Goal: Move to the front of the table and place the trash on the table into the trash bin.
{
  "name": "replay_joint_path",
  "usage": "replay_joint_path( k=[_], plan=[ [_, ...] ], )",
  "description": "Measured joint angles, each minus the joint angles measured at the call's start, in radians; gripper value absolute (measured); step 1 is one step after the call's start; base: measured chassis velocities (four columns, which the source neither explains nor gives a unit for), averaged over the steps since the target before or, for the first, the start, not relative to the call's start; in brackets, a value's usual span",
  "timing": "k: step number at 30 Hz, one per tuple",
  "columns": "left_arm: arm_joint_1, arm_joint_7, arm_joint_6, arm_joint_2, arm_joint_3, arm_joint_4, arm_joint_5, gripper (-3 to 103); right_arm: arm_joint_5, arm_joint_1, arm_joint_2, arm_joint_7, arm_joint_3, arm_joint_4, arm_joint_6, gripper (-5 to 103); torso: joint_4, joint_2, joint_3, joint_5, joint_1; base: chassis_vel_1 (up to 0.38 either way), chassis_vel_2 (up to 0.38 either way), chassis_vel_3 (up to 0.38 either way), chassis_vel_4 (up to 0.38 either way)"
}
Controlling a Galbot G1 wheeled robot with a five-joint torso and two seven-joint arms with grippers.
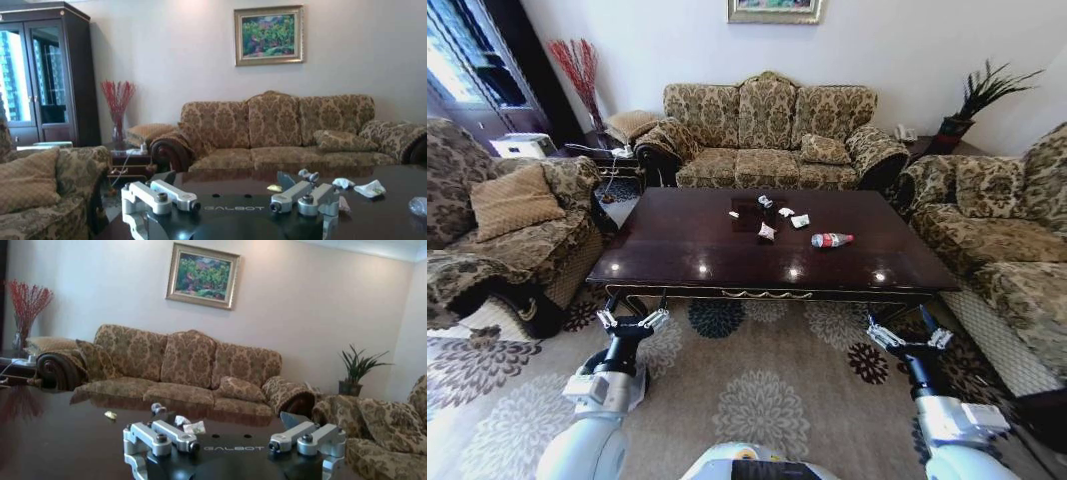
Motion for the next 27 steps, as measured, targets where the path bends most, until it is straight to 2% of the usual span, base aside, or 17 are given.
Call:
replay_joint_path(
  k=[10,21,23,27],
  plan=[
    [0.006,0.001,-0.003,-0.001,0.002,0.002,0.001,100,-0.006,-0.007,0.002,0.003,-0.009,-0.002,0.017,100,-0.0001,0.0,0.0,0.0001,0.0,0.146,0.147,-0.13,-0.155],
    [0.011,0.003,-0.019,-0.001,0.002,-0.005,0.001,100,-0.006,-0.014,0.009,0.003,-0.013,0.0,0.037,100,-0.0002,0.0,0.0,-0.0006,0.0,0.293,0.305,-0.289,-0.299],
    [0.012,0.004,-0.02,-0.001,0.002,-0.005,0.0,100,-0.006,-0.018,0.012,0.003,-0.017,0.001,0.038,100,0.0001,0.0,0.0,0.0005,0.0,0.34,0.357,-0.353,-0.351],
    [0.011,0.003,-0.02,0.001,0.001,-0.001,-0.001,100,0.012,-0.021,0.012,0.003,-0.019,0.005,0.039,100,-0.0004,0.0,0.0,-0.0008,0.0,0.371,0.338,-0.369,-0.347]
  ],
)
